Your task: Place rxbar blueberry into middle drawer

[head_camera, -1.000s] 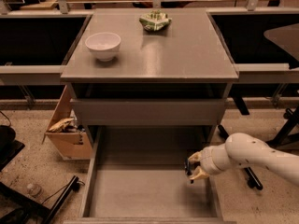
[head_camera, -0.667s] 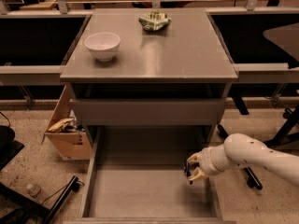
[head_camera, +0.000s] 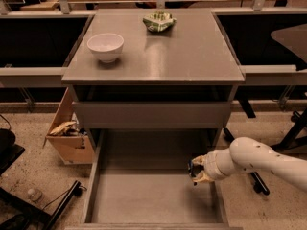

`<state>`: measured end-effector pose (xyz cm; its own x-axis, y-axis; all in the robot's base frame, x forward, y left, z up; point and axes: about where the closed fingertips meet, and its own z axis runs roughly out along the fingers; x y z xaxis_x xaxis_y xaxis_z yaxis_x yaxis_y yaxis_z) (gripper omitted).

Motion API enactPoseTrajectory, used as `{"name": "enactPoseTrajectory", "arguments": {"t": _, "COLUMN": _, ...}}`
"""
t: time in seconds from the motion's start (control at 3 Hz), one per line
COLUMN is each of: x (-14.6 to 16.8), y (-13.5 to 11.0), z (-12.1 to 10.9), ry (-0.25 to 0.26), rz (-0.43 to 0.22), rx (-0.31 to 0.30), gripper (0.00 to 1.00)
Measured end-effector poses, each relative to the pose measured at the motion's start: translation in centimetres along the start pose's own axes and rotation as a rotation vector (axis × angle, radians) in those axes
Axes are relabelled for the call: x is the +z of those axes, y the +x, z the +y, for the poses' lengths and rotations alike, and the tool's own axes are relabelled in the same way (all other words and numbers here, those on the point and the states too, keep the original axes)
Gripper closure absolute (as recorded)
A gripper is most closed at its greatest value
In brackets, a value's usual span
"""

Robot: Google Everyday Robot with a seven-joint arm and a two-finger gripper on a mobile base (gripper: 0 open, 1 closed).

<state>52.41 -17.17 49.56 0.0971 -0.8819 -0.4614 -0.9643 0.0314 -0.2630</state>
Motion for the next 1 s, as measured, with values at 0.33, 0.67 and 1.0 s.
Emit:
{"name": "enactPoseTrajectory", "arguments": {"t": 0.33, "x": 0.01, "y": 0.0, "z": 0.0, "ry": 0.0, "rz": 0.0, "rx": 0.0, "gripper": 0.14}}
{"name": "enactPoseTrajectory", "arguments": {"t": 0.67, "x": 0.01, "y": 0.0, "z": 0.01, "ry": 0.0, "rz": 0.0, "rx": 0.0, "gripper": 0.0}}
{"name": "enactPoseTrajectory", "arguments": {"t": 1.0, "x": 0.01, "y": 0.0, "z": 0.01, "ry": 0.0, "rz": 0.0, "rx": 0.0, "gripper": 0.0}}
